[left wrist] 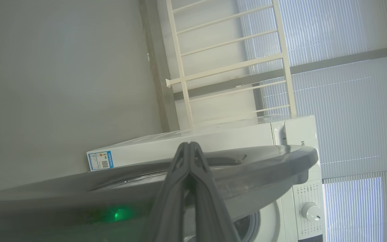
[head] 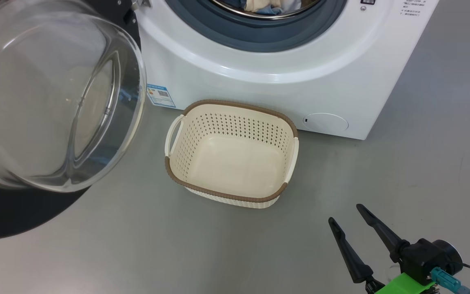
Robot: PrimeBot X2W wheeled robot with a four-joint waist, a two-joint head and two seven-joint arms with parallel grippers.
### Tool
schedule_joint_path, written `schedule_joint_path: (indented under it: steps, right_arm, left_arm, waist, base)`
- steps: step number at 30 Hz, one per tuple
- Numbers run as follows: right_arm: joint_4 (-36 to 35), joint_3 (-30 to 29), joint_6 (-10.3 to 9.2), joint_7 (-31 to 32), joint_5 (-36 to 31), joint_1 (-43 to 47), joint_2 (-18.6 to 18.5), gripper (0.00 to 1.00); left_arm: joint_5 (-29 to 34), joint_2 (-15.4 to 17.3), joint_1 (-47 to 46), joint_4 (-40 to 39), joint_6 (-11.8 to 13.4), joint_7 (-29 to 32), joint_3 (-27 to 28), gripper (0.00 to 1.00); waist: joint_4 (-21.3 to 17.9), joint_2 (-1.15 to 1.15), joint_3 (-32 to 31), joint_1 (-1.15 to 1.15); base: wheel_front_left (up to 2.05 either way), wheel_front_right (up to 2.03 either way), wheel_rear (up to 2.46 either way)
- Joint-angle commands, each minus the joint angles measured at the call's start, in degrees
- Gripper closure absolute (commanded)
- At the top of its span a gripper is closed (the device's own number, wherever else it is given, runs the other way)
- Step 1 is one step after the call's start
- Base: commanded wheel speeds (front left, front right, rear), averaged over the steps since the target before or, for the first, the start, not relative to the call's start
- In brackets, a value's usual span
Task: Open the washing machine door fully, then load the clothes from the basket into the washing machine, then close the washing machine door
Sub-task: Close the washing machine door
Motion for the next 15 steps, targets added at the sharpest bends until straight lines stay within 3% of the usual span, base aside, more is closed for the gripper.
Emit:
schedule_joint_path:
  steps: [1, 15]
  right_arm:
    - [-1.2, 1.64, 0.08, -0.37, -0.52, -1.5, 0.17, 0.0]
    - [-0.36, 1.98, 0.08, -0.78, -0.32, -2.34, 0.25, 0.0]
  left_arm:
    - [-1.2, 1.84, 0.69, -2.26, 0.3, 1.98, -0.13, 1.0]
    - [-4.81, 1.04, 2.68, -7.77, 3.3, 7.7, 0.18, 1.0]
  waist:
    - [0.02, 0.0, 0.02, 0.0]
    - [-0.53, 0.0, 0.43, 0.0]
  base:
    - [0.0, 0.0, 0.0]
    - [0.0, 0.0, 0.0]
